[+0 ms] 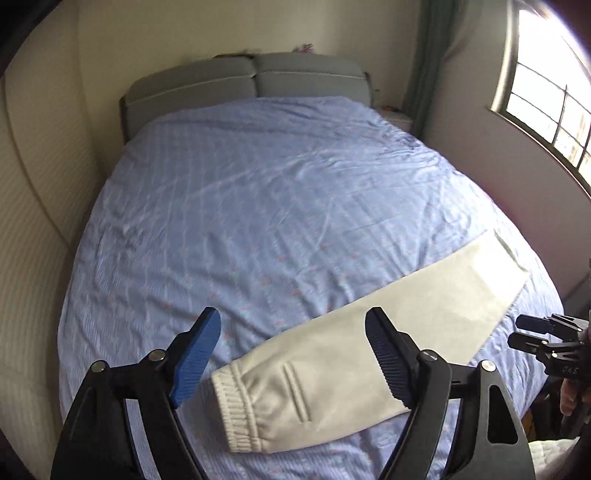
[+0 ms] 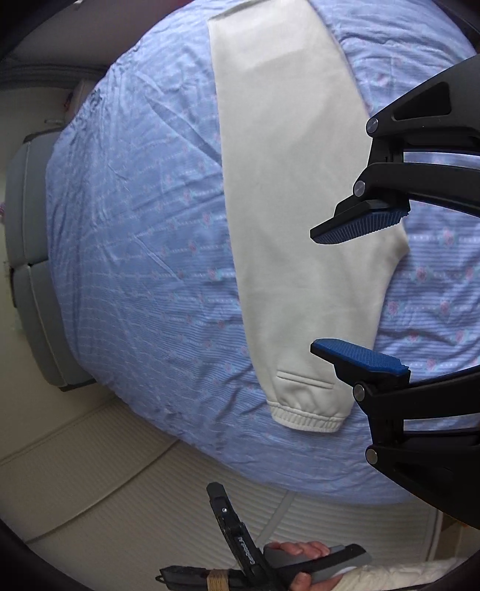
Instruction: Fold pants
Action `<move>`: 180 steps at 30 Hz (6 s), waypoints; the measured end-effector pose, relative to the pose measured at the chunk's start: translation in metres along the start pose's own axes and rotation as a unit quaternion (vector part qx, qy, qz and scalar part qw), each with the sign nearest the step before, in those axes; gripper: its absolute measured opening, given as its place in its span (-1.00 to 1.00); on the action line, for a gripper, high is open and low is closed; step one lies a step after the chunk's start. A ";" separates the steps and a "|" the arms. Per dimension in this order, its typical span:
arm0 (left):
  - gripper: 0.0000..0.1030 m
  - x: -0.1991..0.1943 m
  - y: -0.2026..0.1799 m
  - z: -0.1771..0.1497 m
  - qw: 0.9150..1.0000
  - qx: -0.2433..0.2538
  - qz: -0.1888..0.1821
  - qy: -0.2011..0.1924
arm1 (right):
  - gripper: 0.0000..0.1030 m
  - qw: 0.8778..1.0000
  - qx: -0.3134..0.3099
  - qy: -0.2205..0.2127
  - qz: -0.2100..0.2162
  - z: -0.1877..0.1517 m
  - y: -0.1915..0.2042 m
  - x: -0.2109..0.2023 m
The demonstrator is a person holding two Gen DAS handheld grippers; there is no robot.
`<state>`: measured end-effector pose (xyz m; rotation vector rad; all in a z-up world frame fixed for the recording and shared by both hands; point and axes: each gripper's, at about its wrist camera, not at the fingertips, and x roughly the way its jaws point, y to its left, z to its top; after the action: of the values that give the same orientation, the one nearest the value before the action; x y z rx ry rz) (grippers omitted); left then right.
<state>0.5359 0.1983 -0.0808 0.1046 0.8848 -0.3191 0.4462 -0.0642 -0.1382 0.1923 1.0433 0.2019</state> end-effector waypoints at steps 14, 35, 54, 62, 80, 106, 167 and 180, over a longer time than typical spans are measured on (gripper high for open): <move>0.78 0.039 -0.306 0.108 0.966 0.174 -0.192 -0.018 | 0.07 0.962 0.204 -0.146 -0.109 -0.054 -0.209 -0.186; 0.74 0.376 -0.600 0.182 0.910 0.310 -0.213 0.177 | 0.41 0.878 0.446 -0.136 -0.113 -0.067 -0.547 -0.096; 0.39 0.541 -0.680 0.176 0.878 0.299 -0.246 0.282 | 0.34 0.798 0.580 -0.140 -0.081 -0.102 -0.630 0.029; 0.25 0.568 -0.689 0.164 0.876 0.283 -0.252 0.298 | 0.27 0.807 0.569 -0.142 -0.075 -0.102 -0.647 0.045; -0.66 0.493 -0.714 0.167 0.887 0.272 -0.287 0.239 | -0.62 0.846 0.507 -0.160 -0.035 -0.099 -0.642 -0.005; -0.66 0.217 -0.435 0.230 0.937 0.190 -0.291 0.044 | -0.62 0.969 0.119 -0.202 -0.076 0.027 -0.340 -0.166; -0.27 0.321 -0.088 -0.033 0.949 -0.157 -0.200 0.185 | -0.58 0.971 -0.170 0.164 -0.024 -0.078 -0.025 0.164; 0.25 0.203 -0.033 -0.070 0.979 -0.159 -0.036 0.123 | -0.26 0.989 -0.128 0.069 0.037 -0.039 -0.039 0.121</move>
<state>0.5933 0.1360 -0.2808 -0.1892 1.1766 -0.2295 0.4743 -0.0688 -0.2678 -0.0168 1.1379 0.4193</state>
